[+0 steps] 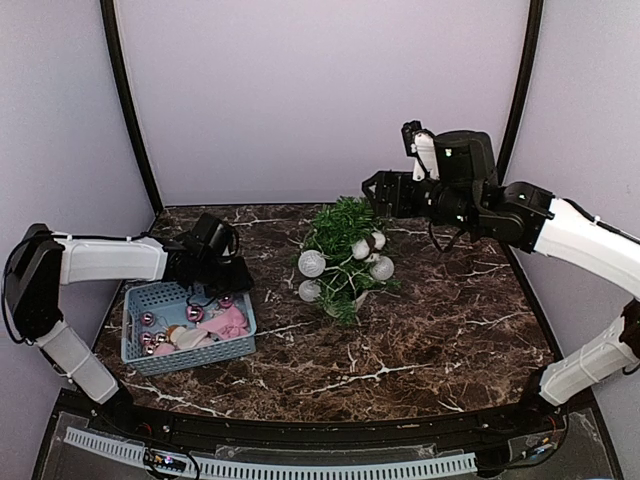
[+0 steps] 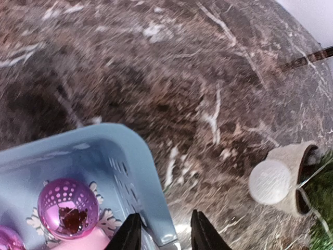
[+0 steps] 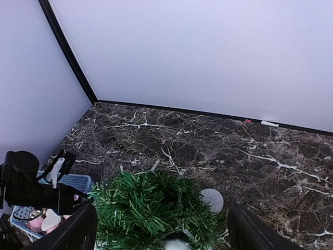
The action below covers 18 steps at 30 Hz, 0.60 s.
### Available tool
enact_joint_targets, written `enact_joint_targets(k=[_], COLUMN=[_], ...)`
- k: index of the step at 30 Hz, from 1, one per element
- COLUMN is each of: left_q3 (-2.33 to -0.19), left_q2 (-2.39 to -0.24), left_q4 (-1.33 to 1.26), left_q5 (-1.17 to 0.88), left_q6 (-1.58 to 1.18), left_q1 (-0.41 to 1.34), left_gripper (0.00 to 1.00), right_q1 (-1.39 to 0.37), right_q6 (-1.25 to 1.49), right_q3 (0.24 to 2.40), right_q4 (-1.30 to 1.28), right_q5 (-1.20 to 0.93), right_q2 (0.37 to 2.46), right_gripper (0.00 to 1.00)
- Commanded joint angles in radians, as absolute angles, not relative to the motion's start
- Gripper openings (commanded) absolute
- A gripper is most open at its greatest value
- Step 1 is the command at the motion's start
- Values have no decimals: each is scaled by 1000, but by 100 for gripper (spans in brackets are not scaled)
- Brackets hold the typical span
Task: Decorate the small christmas tree
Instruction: Turn around the bin at the center of the board.
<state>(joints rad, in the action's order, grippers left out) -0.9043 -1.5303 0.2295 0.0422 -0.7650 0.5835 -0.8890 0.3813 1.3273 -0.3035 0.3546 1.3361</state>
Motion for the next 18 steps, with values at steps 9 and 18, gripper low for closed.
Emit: enact_joint_targets(k=[9, 18], left_q3=[-1059, -701], left_q2=[-1562, -1276], left_q4=[179, 91], left_q5=[28, -139], left_q6=[-655, -837], left_q1=[548, 550], left_gripper=[39, 51], right_q1=[-884, -884], right_q6=[398, 404], right_q3=[1319, 1323], right_q4=[-320, -290], right_q5=[403, 376], right_q2=[1278, 1292], right_gripper=[88, 89])
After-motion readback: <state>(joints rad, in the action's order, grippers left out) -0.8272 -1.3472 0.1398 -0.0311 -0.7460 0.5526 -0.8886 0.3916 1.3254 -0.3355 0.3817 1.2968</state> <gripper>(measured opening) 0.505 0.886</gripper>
